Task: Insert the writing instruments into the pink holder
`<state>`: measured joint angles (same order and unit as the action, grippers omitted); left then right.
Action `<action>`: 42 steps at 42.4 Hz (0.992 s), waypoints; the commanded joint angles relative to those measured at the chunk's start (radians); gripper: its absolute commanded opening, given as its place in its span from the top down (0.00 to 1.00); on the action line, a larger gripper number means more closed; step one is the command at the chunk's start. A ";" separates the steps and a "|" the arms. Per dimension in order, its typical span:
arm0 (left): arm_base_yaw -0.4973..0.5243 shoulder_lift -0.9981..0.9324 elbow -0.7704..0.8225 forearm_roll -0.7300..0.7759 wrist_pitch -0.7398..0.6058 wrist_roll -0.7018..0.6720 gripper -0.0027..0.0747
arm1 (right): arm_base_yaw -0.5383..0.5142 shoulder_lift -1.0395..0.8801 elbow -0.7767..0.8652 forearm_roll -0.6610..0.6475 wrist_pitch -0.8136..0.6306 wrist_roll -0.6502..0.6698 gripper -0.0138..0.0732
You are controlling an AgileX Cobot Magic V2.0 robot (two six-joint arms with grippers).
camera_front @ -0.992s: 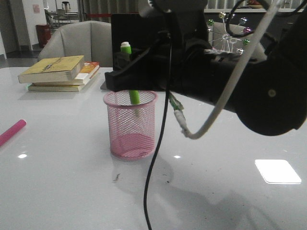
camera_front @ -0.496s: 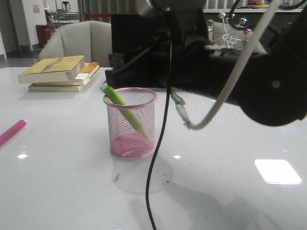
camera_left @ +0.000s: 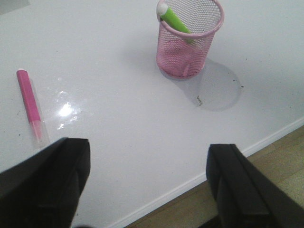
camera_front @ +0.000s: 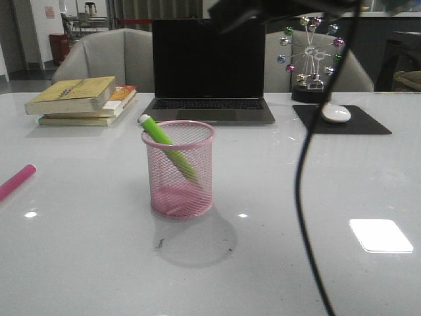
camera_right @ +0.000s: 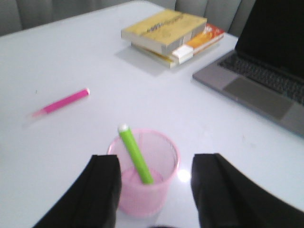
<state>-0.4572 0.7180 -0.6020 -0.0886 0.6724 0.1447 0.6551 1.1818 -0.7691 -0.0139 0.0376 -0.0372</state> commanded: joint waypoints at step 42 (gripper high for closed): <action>0.294 0.515 -0.372 0.117 0.113 -0.200 0.24 | 0.000 -0.331 -0.024 -0.003 0.615 -0.004 0.32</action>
<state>-0.1984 1.1638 -0.8950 0.0278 0.8190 -0.0450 0.6551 0.8625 -0.7674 -0.0121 0.7200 -0.0372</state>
